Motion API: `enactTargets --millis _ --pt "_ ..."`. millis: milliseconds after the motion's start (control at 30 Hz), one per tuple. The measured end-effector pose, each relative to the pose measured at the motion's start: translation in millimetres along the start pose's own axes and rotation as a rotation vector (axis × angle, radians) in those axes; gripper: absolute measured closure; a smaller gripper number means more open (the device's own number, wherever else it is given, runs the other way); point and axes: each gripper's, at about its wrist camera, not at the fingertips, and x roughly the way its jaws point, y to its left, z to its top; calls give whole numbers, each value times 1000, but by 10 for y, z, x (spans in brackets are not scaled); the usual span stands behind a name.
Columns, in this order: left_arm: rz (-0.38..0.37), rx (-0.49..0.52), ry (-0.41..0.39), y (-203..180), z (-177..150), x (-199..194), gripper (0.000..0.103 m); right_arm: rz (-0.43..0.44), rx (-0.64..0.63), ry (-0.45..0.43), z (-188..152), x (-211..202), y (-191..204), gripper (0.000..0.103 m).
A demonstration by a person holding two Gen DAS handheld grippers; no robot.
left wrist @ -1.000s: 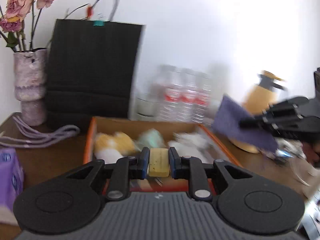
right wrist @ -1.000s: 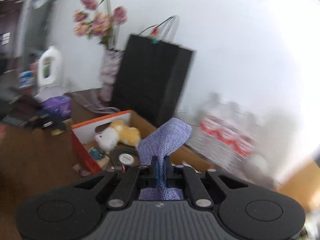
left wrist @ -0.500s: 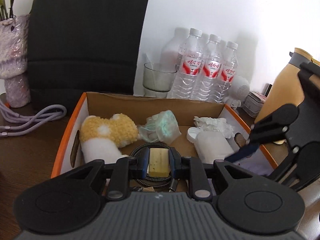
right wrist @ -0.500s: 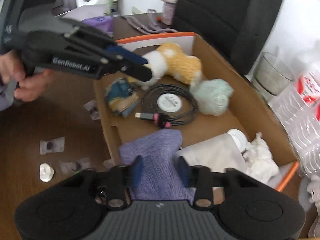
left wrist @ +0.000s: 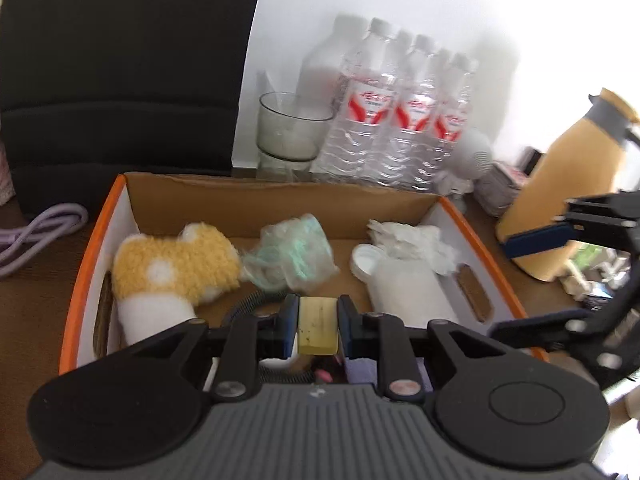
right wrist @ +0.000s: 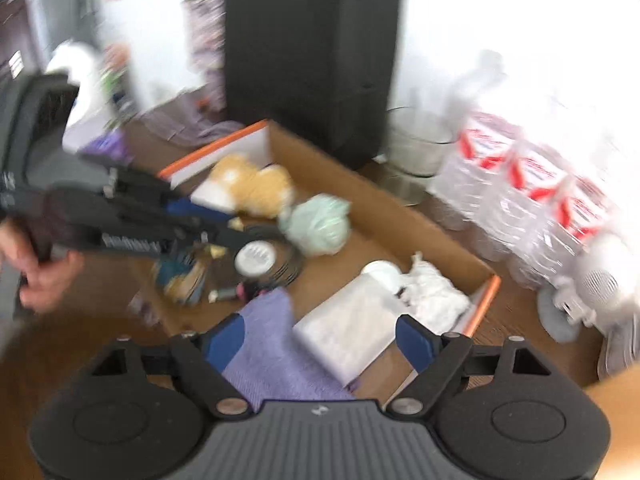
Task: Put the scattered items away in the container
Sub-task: 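Drop the cloth and soap bar into the box, opening both tools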
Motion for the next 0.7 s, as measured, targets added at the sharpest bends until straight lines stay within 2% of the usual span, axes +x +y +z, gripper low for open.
enactTargets --millis 67,200,267,333,367,567,700 --pt "38 1 15 -32 80 155 82 -5 73 -27 24 48 -66 18" --pt "32 10 48 -113 124 289 81 -69 206 -21 35 163 -194 18" --pt "65 27 58 -107 96 325 80 -72 246 -36 5 148 -258 18" --pt "78 37 71 -72 79 344 68 -67 280 -38 -30 154 -331 18" --pt "62 28 73 -41 74 333 61 -71 297 -34 -44 177 -356 18" --pt "95 0 57 29 148 52 61 -78 388 -13 -95 168 -394 18" --pt "118 -30 62 53 173 -187 54 -88 440 -2 -71 95 -295 17"
